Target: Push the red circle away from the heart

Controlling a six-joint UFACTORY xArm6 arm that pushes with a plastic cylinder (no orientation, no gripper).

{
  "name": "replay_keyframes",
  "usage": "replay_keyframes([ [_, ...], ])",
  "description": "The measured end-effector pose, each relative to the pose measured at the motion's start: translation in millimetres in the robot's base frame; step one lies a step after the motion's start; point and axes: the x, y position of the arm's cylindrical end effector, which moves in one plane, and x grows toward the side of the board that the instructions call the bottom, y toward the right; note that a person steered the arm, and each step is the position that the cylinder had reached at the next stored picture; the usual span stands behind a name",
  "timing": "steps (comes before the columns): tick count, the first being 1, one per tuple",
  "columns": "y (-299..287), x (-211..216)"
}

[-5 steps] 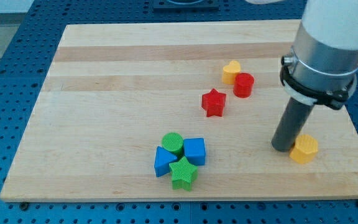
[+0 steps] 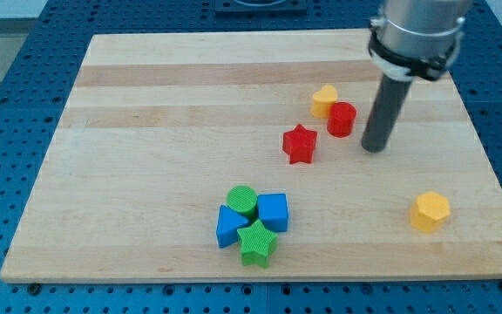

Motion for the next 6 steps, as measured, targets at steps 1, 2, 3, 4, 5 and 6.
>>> replay_keyframes([
  [1, -16, -33],
  [2, -55, -38],
  [3, -95, -38],
  [4, -116, -36],
  [5, -114, -10],
  [6, -110, 11],
])
